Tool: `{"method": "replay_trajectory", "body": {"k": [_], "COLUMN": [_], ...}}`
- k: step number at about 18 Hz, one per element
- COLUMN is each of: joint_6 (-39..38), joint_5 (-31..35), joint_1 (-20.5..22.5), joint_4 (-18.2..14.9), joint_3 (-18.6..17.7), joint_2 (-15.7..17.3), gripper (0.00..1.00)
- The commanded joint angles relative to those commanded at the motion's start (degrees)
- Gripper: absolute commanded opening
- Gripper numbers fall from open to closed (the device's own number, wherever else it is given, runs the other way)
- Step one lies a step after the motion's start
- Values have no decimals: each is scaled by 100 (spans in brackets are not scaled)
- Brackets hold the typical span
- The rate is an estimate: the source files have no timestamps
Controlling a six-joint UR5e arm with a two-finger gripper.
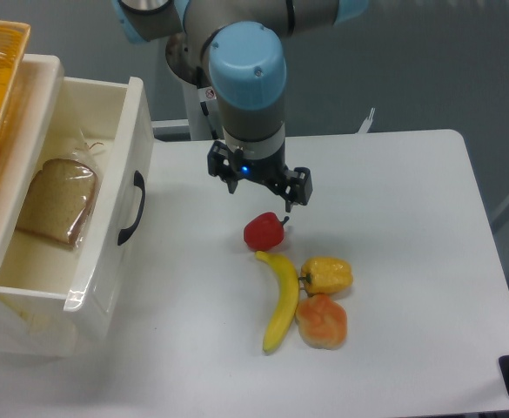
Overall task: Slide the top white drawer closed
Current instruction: 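Raise the gripper and move it toward the open white drawer's front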
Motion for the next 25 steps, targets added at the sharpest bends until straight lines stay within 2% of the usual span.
{"method": "replay_trajectory", "body": {"k": [8,11,15,20,25], "joint_6": [-44,-61,-70,-649,-1502], "joint_5": [0,-17,35,-35,-983], "joint_1": [9,26,-9,-44,-123], "joint_4": [88,184,211,211,202], "joint_3": [-167,-316,-711,-729,-677], "joint_2": [-272,-307,-317,-404,-483], "gripper": [100,100,100,100,100]}}
